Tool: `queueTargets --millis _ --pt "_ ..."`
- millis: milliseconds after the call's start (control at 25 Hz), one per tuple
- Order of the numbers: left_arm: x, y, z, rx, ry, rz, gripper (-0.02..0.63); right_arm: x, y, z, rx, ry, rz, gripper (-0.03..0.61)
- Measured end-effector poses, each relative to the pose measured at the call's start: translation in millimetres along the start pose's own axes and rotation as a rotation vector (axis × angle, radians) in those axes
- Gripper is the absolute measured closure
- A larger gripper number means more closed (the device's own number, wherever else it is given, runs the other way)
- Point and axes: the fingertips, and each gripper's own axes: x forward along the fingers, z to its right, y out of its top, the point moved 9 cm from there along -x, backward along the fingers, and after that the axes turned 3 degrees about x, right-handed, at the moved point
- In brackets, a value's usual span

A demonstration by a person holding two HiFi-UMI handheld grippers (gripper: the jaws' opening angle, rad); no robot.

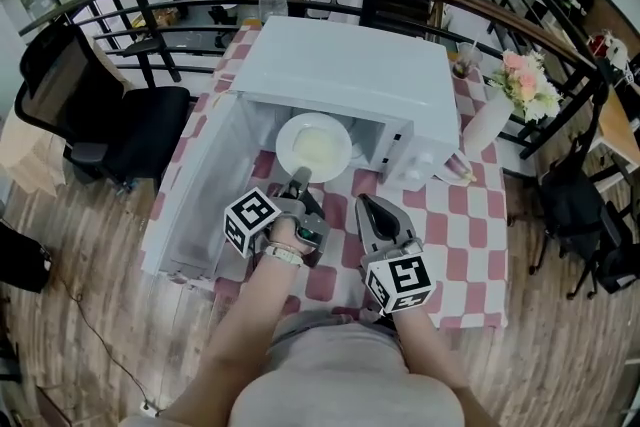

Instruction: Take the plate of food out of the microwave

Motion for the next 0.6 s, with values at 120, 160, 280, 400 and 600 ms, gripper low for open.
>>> queueTargets --millis 120,160,280,400,600 --pt "-6.2 -6.5 2.2 -0.014 -0.014 -0.009 0.6 -0.7 -0.4 -1.1 -0.001 -0.011 0.002 0.555" --pt "-8.4 -8.8 2.7 -0.017 -0.018 -0.011 0.6 -1.0 -0.7 -1.5 0.001 -0.014 0.002 0.555" --pt "-14.4 -14.2 2.4 -0.028 -0.03 -0.015 0.6 -1.5 -0.9 -3.3 0.005 -0.022 0.003 0.555" --pt "-21.7 -19.1 2.1 -0.046 -0.024 -0.019 0.6 -3.3 1.9 -6.4 0.004 -0.028 0.004 0.555" --pt "-36.5 -26.8 8.5 -0.055 -0.035 -0.036 0.6 -6.7 7.9 -10.0 0.002 -0.038 0.011 0.555"
